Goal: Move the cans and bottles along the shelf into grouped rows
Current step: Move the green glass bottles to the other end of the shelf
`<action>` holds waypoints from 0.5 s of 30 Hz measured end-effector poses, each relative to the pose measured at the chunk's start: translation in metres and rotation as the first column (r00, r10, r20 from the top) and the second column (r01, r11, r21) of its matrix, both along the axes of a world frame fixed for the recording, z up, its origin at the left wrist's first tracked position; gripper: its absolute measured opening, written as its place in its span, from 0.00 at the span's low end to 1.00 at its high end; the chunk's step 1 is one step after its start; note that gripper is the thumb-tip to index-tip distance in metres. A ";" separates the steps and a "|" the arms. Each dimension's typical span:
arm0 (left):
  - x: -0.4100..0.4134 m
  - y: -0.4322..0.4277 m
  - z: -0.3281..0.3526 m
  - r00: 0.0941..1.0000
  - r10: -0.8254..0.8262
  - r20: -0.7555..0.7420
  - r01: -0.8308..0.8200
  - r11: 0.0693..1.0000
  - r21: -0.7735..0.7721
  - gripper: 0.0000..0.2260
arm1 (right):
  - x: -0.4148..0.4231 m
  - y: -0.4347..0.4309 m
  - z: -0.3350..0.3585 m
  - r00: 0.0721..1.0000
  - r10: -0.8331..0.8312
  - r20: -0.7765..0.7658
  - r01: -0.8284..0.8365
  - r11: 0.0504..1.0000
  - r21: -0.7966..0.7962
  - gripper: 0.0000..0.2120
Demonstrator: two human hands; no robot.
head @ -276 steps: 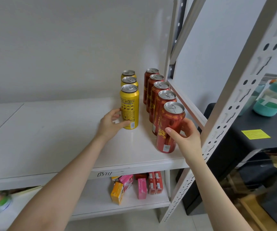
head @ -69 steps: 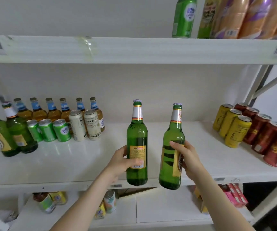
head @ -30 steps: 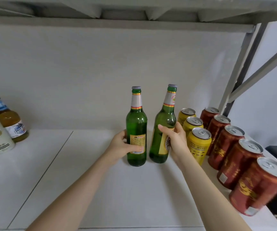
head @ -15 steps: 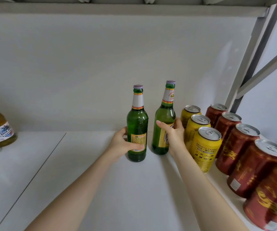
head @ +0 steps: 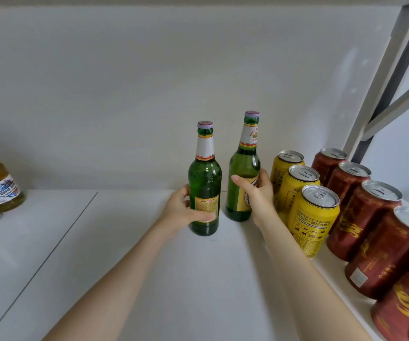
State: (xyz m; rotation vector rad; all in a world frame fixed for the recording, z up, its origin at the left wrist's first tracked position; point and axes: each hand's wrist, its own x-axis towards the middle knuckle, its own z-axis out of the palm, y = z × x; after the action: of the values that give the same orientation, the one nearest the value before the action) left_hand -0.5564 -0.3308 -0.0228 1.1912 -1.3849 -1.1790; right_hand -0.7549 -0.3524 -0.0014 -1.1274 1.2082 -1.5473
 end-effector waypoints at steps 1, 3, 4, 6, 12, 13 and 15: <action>0.001 0.001 -0.002 1.000 -0.006 -0.003 0.006 1.000 -0.001 0.33 | 0.001 0.001 -0.001 1.000 -0.007 0.002 0.007 1.000 0.005 0.26; 0.003 0.002 -0.005 1.000 -0.010 -0.010 0.010 1.000 -0.009 0.35 | 0.002 0.003 -0.004 1.000 -0.025 0.001 0.025 1.000 0.011 0.27; 0.003 0.002 -0.007 1.000 -0.012 -0.014 0.012 1.000 -0.013 0.36 | 0.001 0.004 -0.005 0.999 -0.033 0.000 0.033 0.999 0.014 0.27; 0.005 0.004 -0.010 1.000 -0.021 -0.004 0.021 1.000 -0.013 0.37 | -0.001 0.011 -0.008 0.999 -0.043 -0.012 0.043 0.999 0.023 0.26; 0.011 0.011 -0.025 0.999 -0.023 0.049 0.023 1.000 -0.002 0.39 | 0.003 0.052 -0.015 0.990 -0.135 -0.040 0.137 0.988 0.066 0.32; 0.010 0.012 -0.025 0.998 -0.025 0.053 0.025 1.000 -0.005 0.38 | 0.004 0.060 -0.014 0.988 -0.142 -0.055 0.144 0.989 0.032 0.29; 0.008 0.017 -0.024 0.997 -0.029 0.069 0.030 0.999 -0.013 0.37 | 0.006 0.073 -0.010 0.989 -0.117 -0.090 0.115 0.993 -0.022 0.24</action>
State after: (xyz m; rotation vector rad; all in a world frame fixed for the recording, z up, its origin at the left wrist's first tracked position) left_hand -0.5483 -0.3138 -0.0464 1.2154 -1.4643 -1.1563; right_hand -0.7491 -0.2790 -0.0118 -1.1668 1.3449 -1.6101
